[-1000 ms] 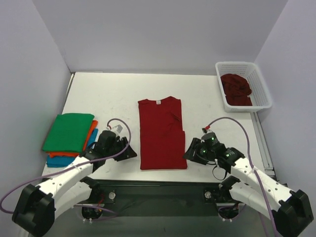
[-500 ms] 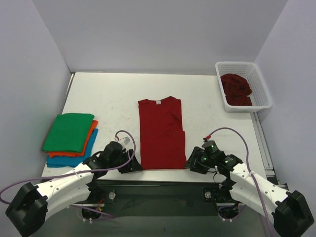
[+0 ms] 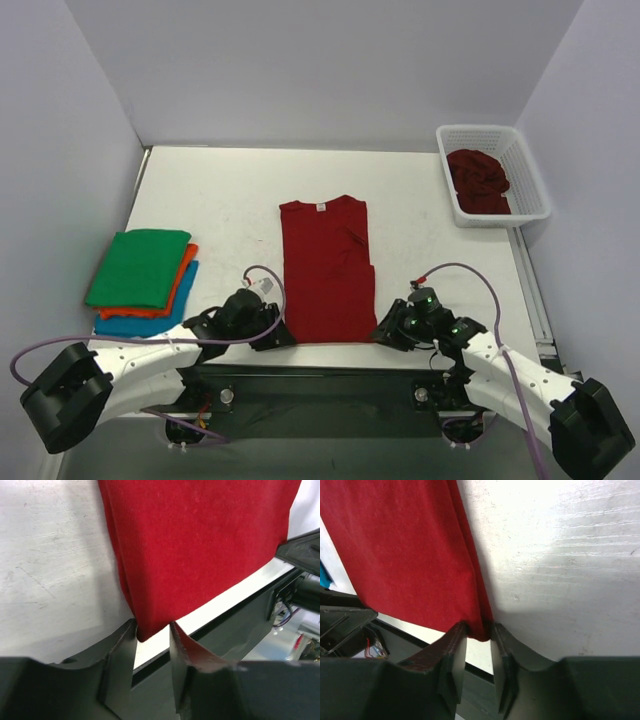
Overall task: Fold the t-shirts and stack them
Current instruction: Grab one side of the 2/3 rectangular tshirt with both arms, then fold the long partially folded tshirt into a neat square
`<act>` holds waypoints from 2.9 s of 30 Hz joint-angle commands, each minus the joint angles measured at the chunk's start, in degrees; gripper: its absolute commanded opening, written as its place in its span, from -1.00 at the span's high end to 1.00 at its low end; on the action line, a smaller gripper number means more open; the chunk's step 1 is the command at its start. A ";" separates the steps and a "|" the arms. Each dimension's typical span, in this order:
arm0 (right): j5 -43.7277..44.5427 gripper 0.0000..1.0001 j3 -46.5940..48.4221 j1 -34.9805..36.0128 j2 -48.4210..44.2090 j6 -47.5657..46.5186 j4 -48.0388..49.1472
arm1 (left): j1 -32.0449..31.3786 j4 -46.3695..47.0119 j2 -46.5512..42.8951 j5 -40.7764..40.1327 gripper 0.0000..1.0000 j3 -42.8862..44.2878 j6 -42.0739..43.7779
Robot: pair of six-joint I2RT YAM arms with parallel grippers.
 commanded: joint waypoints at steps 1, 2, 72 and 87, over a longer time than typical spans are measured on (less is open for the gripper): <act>0.13 0.55 -1.28 0.30 0.86 0.61 0.14 | -1.05 3.06 2.03 -3.73 0.24 0.29 -1.25; -0.04 0.61 -1.28 0.30 0.68 0.61 0.05 | -1.49 3.34 2.29 -3.73 0.43 0.37 -1.43; -5.68 0.03 93.24 -21.23 75.05 -30.06 -21.31 | 33.23 1.85 48.89 8.06 -0.58 56.80 9.90; 10.94 0.23 66.23 -8.59 54.47 -32.35 -19.82 | 24.97 -12.39 39.64 -6.54 -0.72 45.46 15.88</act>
